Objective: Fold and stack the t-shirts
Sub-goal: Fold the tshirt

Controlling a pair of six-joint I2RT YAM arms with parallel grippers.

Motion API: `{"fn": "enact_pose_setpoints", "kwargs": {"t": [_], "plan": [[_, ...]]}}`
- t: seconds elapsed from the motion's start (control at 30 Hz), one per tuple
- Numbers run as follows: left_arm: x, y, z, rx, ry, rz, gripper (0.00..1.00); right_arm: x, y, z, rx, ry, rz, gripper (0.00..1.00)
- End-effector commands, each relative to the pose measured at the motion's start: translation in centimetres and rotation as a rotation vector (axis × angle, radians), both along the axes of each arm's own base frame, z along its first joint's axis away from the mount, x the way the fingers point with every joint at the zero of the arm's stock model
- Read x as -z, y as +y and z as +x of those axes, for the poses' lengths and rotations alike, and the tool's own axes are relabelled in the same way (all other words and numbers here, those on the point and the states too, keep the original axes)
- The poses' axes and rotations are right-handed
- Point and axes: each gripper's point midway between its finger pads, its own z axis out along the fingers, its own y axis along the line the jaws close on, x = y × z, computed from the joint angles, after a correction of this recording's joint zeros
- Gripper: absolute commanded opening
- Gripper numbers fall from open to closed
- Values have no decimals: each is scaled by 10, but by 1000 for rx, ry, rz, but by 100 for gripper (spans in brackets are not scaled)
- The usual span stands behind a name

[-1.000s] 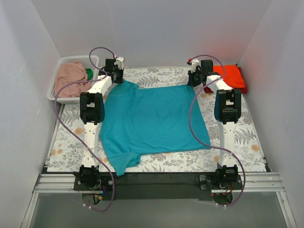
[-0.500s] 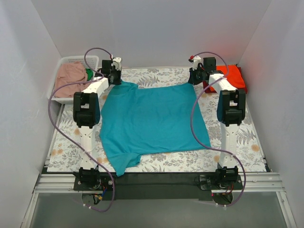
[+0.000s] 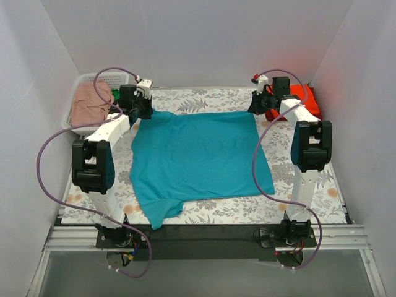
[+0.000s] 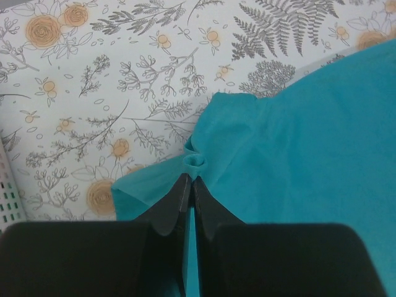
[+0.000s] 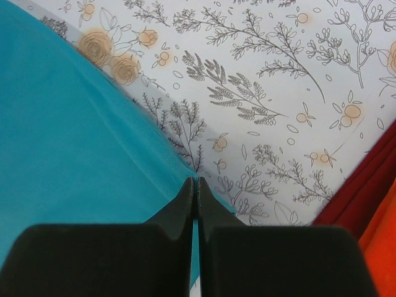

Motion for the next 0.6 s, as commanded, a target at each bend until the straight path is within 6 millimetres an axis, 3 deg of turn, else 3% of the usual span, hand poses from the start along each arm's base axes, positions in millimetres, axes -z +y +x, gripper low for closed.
{"fn": "enact_pose_setpoints", "kwargs": {"t": [0.0, 0.17, 0.57], "plan": [[-53, 3, -19, 39, -117, 20, 0, -43, -5, -11, -27, -83, 25, 1], [-57, 0, -43, 73, -106, 13, 0, -44, -7, -21, -35, -77, 25, 1], [-25, 0, -105, 93, 33, 4, 0, -39, -10, -38, -55, -67, 10, 1]]}}
